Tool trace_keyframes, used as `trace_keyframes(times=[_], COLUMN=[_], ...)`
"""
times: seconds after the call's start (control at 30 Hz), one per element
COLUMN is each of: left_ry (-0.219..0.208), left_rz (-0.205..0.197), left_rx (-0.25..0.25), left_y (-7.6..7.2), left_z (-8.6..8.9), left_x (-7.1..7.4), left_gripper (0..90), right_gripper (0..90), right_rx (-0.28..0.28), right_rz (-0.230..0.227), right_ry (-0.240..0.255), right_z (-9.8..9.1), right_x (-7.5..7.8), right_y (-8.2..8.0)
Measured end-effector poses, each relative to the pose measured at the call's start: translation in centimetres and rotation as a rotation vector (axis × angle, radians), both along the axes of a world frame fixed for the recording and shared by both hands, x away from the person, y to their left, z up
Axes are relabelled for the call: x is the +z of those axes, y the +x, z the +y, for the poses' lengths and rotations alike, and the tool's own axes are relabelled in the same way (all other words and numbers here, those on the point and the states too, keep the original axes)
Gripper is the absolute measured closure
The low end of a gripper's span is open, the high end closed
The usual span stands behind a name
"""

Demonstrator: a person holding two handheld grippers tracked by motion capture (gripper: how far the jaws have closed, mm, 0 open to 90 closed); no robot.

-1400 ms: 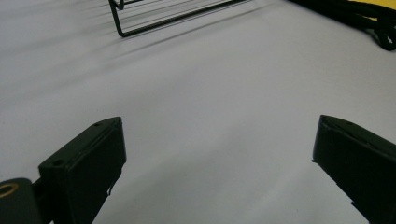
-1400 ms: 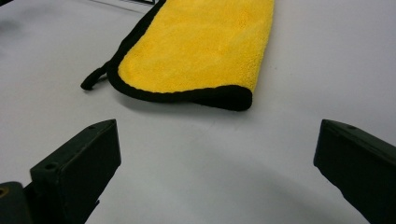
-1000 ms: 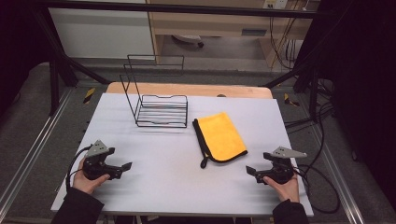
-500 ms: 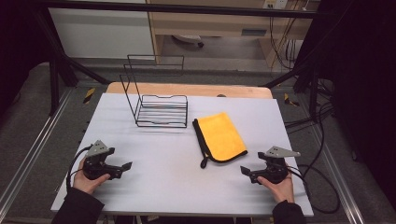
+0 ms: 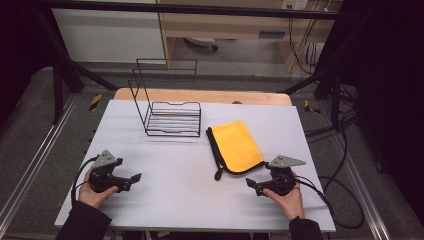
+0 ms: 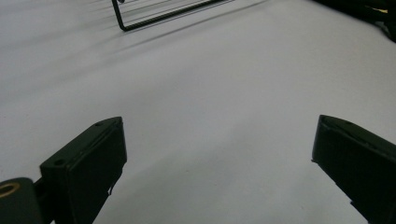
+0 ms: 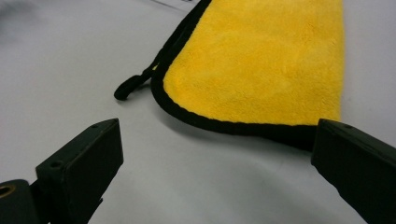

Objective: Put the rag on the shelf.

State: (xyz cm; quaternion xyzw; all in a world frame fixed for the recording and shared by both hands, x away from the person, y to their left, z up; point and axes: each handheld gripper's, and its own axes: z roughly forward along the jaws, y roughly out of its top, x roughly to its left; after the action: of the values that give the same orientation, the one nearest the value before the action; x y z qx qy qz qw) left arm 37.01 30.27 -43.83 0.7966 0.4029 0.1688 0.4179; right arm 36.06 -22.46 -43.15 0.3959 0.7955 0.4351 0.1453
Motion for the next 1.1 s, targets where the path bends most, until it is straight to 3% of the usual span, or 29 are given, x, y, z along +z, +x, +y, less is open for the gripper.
trace_keyframes(times=[0.33, 0.73, 0.9, 1.1], left_ry=[0.005, 0.007, 0.011, 0.013], left_rz=[0.003, 0.004, 0.006, 0.008], left_rx=[0.002, 0.003, -0.001, 0.001], left_y=[0.0, 0.0, 0.1, 0.1], left_z=[0.0, 0.0, -0.1, -0.1], left_x=[0.0, 0.0, 0.0, -0.1], left_gripper=[3.2, 3.4, 3.6, 3.9], right_gripper=[9.2, 38.9, 49.9, 53.3], right_rx=[0.020, 0.083, 0.084, 0.096], right_rz=[-0.018, -0.004, 0.004, 0.000], right_ry=[-0.024, -0.164, -0.171, -0.180], right_z=[3.1, 6.7, 7.2, 7.3], right_x=[0.8, -0.5, -1.2, -1.4], right_y=[0.9, 3.0, 3.7, 3.9])
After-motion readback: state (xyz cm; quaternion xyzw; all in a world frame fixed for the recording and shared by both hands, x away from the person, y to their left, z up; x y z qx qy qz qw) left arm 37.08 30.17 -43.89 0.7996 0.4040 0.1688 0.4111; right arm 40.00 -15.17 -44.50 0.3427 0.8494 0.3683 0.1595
